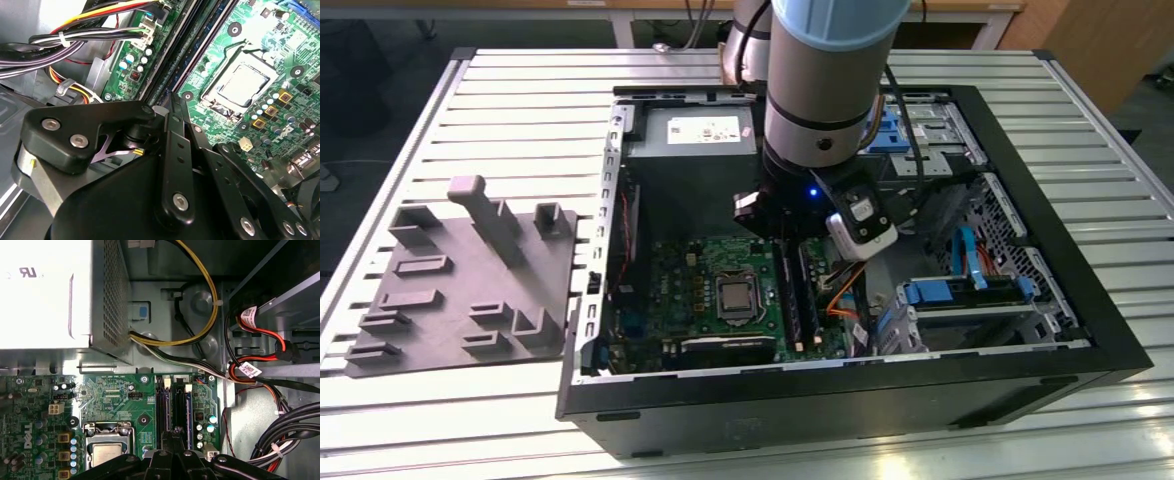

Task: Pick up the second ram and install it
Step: 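Press down the second ram until it locks into place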

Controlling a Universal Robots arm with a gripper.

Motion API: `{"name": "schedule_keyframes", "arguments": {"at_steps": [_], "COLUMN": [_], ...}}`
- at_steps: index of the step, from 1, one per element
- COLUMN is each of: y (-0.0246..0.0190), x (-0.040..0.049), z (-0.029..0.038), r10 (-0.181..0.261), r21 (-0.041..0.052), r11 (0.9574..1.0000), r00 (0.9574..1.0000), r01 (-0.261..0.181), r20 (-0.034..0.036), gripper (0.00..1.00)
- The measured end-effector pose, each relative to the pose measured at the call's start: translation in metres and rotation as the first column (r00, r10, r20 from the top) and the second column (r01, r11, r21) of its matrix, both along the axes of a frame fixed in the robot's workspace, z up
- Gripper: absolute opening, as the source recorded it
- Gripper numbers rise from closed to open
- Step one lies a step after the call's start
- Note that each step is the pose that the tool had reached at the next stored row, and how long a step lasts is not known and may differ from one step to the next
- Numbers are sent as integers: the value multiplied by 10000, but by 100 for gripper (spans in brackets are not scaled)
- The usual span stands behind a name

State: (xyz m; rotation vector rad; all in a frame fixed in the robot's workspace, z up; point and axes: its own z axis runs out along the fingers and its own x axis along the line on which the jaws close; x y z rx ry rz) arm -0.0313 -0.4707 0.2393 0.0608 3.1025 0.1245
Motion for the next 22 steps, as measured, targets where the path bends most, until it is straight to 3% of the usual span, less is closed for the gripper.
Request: {"name": "schedule_keyframes", "arguments": {"at_steps": [11,22], "y": [44,122], "x": [0,0], "z": [0,-3], "r10": [0,1], "r21": [0,0], "r11": [10000,10000], "r00": [10000,10000], "r01": [0,-1], "r20": [0,0], "gripper": [11,11]}}
